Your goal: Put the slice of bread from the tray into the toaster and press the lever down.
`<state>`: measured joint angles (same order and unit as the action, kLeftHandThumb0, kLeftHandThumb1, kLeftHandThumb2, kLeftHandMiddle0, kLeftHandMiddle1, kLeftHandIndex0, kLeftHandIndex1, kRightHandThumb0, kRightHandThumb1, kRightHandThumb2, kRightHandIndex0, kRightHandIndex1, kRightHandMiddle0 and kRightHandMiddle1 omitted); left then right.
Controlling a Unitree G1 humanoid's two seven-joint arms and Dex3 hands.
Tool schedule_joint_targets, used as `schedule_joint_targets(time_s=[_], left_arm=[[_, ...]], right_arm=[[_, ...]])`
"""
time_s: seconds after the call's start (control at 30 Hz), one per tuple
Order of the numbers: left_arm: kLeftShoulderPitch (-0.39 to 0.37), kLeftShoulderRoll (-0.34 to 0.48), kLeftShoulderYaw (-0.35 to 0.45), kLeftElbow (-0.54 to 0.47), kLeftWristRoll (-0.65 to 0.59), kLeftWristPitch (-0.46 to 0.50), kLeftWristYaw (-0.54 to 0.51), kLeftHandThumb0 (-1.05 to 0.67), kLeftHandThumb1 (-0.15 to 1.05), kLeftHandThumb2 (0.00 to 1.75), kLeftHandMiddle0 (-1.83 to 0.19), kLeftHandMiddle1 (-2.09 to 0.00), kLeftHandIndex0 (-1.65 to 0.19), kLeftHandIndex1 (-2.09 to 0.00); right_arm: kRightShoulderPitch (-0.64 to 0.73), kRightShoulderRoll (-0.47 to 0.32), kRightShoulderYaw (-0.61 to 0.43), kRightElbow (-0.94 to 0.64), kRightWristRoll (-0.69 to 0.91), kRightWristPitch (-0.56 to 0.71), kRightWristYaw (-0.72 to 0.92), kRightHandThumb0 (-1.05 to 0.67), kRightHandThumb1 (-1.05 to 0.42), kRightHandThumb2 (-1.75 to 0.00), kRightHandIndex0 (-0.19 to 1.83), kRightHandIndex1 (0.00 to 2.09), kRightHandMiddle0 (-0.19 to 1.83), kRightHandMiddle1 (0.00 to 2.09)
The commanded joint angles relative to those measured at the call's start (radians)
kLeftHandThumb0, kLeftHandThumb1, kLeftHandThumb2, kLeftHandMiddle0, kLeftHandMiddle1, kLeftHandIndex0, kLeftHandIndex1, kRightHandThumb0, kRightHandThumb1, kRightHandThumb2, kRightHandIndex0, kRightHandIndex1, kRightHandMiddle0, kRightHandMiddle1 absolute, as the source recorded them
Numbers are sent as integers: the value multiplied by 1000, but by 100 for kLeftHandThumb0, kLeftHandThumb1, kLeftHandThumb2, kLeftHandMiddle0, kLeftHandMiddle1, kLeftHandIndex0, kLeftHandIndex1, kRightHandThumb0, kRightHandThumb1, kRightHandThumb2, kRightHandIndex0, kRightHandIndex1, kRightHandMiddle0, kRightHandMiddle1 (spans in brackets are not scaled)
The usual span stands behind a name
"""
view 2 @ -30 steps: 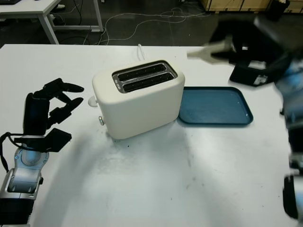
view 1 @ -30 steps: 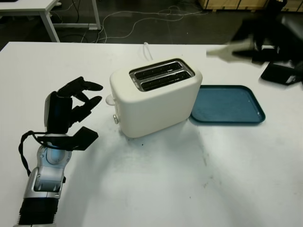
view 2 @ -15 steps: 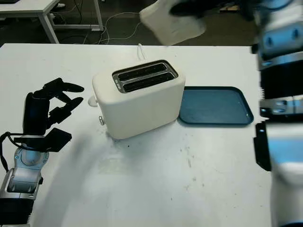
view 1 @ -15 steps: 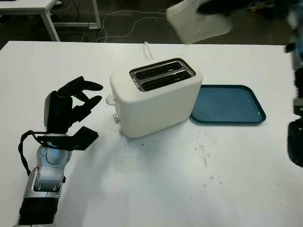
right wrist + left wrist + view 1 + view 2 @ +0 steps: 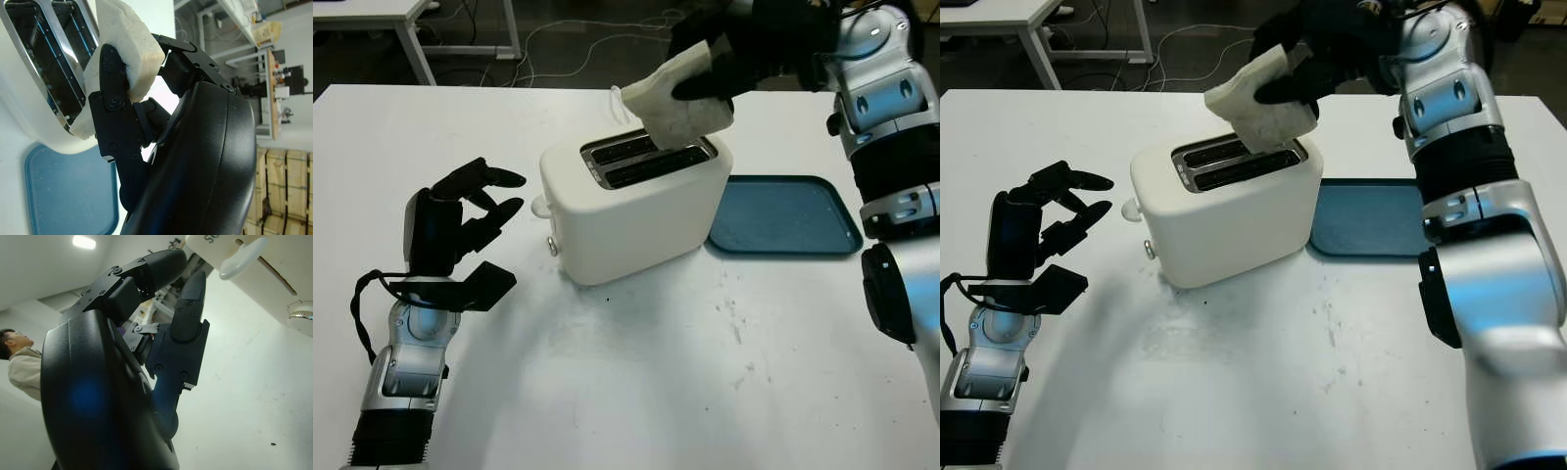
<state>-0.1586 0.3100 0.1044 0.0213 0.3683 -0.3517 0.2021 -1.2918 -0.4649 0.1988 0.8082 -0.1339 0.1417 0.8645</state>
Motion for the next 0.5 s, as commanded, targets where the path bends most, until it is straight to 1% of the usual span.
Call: schedule_joint_targets(time_s=[0.0,0.17,0.3,0.37,0.47], left_arm=[[7,8,3,-4,-5,-9,-2,-34,92,5,-67,-145,-74,-81],[6,6,2,-2,-14,-10,-11,-34,92,6,-67,-144,-74,-81],[5,4,4,0,-6,-13,-6,-35,92,5,-68,-145,-74,-81],[6,4,3,-4,-4,-7,-7,-35,92,5,-68,-145,-74,-80],[5,5,3,0,-4,-9,-8,-34,92,6,-68,-143,-74,-80]], right_arm=[[-17,2,-5,14,3,-23,15,-52,-92,-34,110,175,95,175],[-21,-9,-13,15,3,-20,21,-52,-92,-34,109,175,92,175],[-30,-19,-40,5,21,-17,23,-52,-92,-34,107,175,89,175],[-35,-23,-58,-13,30,-12,23,-52,-92,-34,107,175,88,175],[-39,-24,-89,-67,49,33,13,-51,-92,-30,106,175,86,175]])
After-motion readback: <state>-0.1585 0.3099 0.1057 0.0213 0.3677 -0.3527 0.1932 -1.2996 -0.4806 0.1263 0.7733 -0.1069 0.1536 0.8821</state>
